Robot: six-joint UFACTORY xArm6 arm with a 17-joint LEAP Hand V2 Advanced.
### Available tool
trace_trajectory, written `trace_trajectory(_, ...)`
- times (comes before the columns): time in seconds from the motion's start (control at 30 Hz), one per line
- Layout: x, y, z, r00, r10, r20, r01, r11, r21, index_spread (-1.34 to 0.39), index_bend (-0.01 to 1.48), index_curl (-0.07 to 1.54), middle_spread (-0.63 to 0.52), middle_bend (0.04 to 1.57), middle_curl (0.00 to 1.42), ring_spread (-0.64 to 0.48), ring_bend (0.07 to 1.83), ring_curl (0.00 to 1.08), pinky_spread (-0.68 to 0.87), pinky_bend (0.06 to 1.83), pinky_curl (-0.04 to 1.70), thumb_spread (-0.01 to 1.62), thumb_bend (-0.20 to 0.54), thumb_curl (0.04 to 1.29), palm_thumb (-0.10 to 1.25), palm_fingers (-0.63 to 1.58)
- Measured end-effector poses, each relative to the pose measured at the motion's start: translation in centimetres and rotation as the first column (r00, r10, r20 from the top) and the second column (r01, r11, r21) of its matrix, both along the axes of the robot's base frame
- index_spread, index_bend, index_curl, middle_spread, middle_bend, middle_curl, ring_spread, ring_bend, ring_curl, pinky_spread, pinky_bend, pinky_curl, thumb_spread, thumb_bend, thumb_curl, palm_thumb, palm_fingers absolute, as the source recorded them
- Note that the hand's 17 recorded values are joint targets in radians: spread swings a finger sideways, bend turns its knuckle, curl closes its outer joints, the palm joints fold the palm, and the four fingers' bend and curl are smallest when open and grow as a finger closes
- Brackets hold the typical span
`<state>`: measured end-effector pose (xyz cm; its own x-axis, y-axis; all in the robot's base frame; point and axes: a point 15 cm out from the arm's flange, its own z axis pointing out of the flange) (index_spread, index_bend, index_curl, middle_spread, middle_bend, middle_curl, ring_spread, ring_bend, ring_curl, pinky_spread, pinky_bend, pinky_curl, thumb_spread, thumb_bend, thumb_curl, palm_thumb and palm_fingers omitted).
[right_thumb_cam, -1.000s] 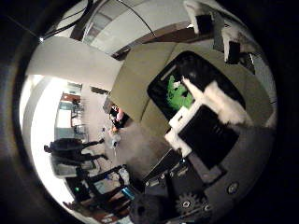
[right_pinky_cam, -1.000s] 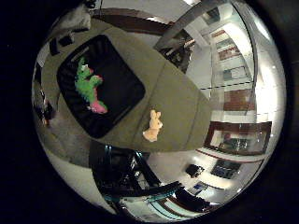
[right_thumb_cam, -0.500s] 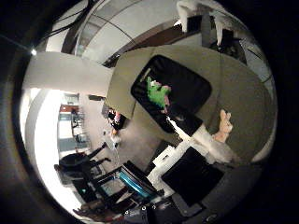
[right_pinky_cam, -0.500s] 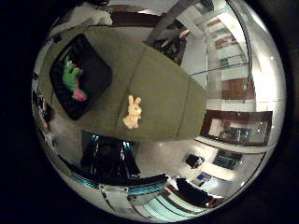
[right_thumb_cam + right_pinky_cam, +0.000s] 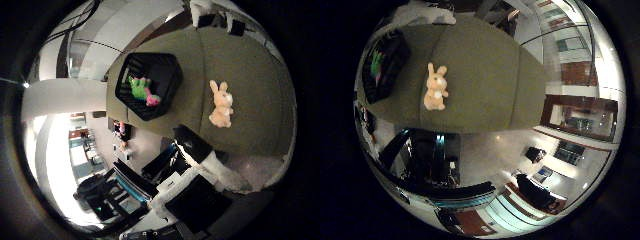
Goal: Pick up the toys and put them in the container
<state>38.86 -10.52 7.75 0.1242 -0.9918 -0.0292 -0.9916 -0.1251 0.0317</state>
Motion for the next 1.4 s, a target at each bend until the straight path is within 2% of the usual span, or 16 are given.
trace_trajectory(0.17,-0.6,-1.1,-3.9,0.999,-0.012,-0.03,0.012,1.0,0.005,-0.33,0.27,0.41,0.03,0.36,0.36,0.13,0.59,0.25,0.4,0.88,0.16,1.1,-0.024,0.37,0.61,0.16)
trace_trajectory(0.3,-1.0,-1.2,-7.3,0.999,-0.013,-0.049,0.014,1.0,0.008,-0.33,0.23,0.39,0.05,0.31,0.34,0.17,0.54,0.23,0.41,0.84,0.11,1.1,-0.023,0.36,0.6,0.18)
trace_trajectory(0.43,-0.8,-1.2,-10.1,0.999,-0.015,-0.047,0.015,1.0,0.008,-0.32,0.19,0.38,0.06,0.27,0.33,0.18,0.5,0.22,0.42,0.81,0.06,1.11,-0.022,0.35,0.6,0.21)
trace_trajectory(0.73,0.5,-1.7,-11.4,1.0,-0.014,0.024,0.014,1.0,-0.015,-0.32,0.17,0.35,0.07,0.23,0.34,0.18,0.46,0.21,0.44,0.8,0.0,1.1,-0.022,0.34,0.59,0.23)
trace_trajectory(1.4,-2.2,-0.7,-17.3,0.999,-0.02,-0.047,0.02,1.0,0.005,-0.3,0.17,0.31,0.09,0.2,0.34,0.2,0.43,0.22,0.44,0.79,0.0,1.1,-0.023,0.33,0.57,0.23)
